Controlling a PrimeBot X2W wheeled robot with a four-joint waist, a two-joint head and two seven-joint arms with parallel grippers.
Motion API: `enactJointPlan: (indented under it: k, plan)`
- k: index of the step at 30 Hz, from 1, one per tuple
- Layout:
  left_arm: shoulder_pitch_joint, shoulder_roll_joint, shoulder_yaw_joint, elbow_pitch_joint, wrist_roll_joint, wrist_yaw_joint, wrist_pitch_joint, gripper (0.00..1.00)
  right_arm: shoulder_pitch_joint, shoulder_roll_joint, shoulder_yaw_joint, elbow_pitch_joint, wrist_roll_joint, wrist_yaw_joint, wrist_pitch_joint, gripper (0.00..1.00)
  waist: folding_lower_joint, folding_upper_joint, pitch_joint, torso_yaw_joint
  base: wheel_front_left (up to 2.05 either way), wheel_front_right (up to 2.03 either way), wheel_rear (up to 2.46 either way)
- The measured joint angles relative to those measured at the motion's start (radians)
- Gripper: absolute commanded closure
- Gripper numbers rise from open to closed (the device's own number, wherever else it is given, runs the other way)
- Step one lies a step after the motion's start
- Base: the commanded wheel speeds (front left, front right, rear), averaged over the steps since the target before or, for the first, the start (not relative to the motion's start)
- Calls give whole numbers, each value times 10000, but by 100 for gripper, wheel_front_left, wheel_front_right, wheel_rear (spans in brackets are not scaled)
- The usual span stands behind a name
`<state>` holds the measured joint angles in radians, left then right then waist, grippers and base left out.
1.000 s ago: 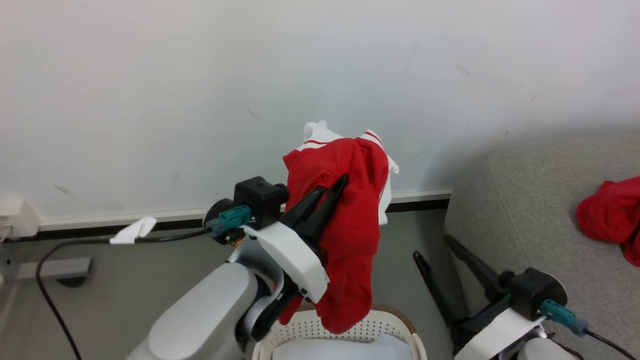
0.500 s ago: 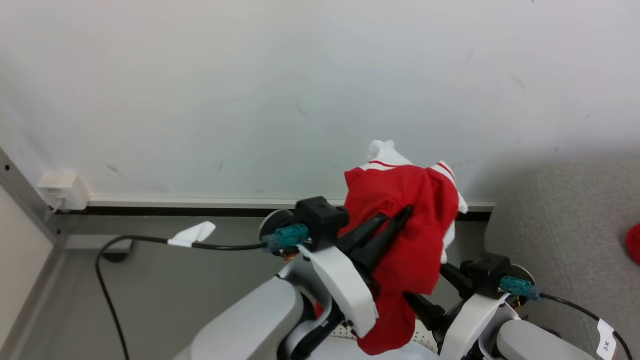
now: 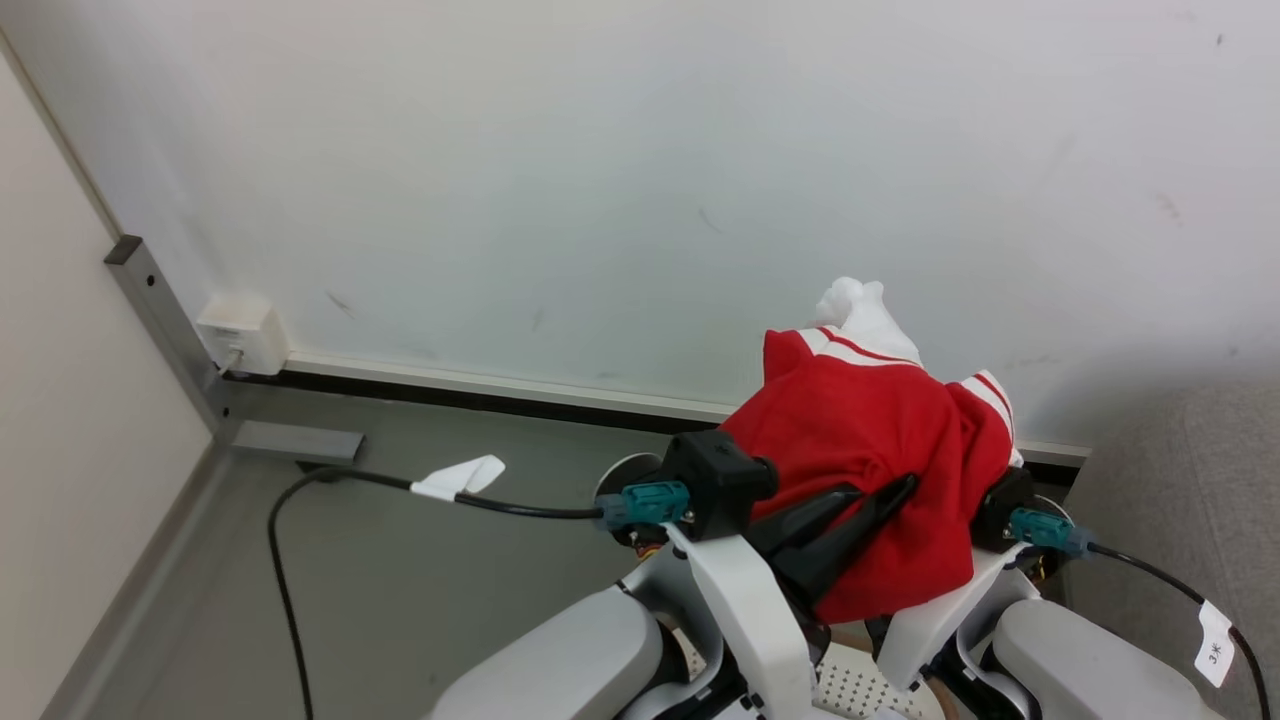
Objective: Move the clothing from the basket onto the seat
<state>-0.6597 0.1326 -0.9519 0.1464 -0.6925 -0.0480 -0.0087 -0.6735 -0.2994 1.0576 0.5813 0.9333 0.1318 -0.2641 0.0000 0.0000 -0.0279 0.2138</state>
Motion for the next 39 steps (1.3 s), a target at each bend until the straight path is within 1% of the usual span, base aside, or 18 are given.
enactJointPlan:
  k: [5, 6, 7, 8, 9, 18, 21, 26, 27, 29, 30, 31, 38, 39]
  plan:
    - [31, 61, 25, 40, -123, -12, 46, 100, 282, 148, -447, -422, -694, 0, 0, 0, 0, 0, 29, 114, 0, 0, 0]
    - [32, 67, 27, 46, -130, -12, 46, 100, 345, 140, -508, -487, -732, 0, 0, 29, 0, 0, 36, 115, 0, 0, 0]
    - [33, 69, 31, 52, -134, -12, 46, 100, 394, 138, -556, -543, -788, 0, 0, 29, 0, 0, 44, 111, 0, 0, 0]
    - [33, 77, 38, 63, -151, -12, 44, 100, 423, 140, -575, -594, -813, 0, 0, 96, 0, 0, 50, 103, 0, 0, 0]
    - [34, 92, 48, 73, -161, -10, 44, 100, 438, 144, -583, -652, -813, 0, 0, 100, 0, 0, 54, 89, 0, 0, 0]
    - [105, 295, 334, 518, -299, 138, -107, 100, 692, 17, -744, -951, -813, 0, 0, 100, 0, 0, 56, -162, 0, 0, 0]
    - [105, 420, 347, 750, -270, 238, -159, 100, 863, -94, -907, -1089, -813, 0, 0, 100, 0, 0, 48, -311, 0, 0, 0]
    - [146, 433, 391, 834, -267, 332, -284, 100, 1221, -174, -1402, -1476, -782, 0, 0, 100, 0, 0, 49, -596, 0, 0, 0]
    - [145, 472, 366, 861, -188, 407, -291, 91, 1276, -188, -1509, -1557, -782, 0, 2, 100, 0, 0, 51, -659, 0, 0, 0]
    - [161, 520, 359, 903, -150, 460, -299, 61, 1365, -244, -1745, -1699, -788, 0, 0, 100, 0, 0, 57, -783, 0, 0, 0]
    - [194, 529, 364, 911, -159, 470, -330, 43, 1429, -272, -1875, -1795, -819, 0, 0, 100, 0, 0, 61, -847, 0, 0, 0]
    - [234, 545, 359, 917, -159, 495, -349, 0, 1466, -307, -1983, -1868, -880, 0, 0, 100, 0, 0, 66, -911, 0, 0, 0]
    - [350, 675, 359, 752, -140, 583, -537, 0, 1799, -485, -2978, -2192, -1402, 0, 0, 100, 0, 0, 103, -1465, 0, 0, 0]
    - [350, 675, 359, 752, -140, 583, -537, 0, 1799, -485, -2978, -2192, -1402, 0, 0, 100, 0, 0, 103, -1465, 0, 0, 0]
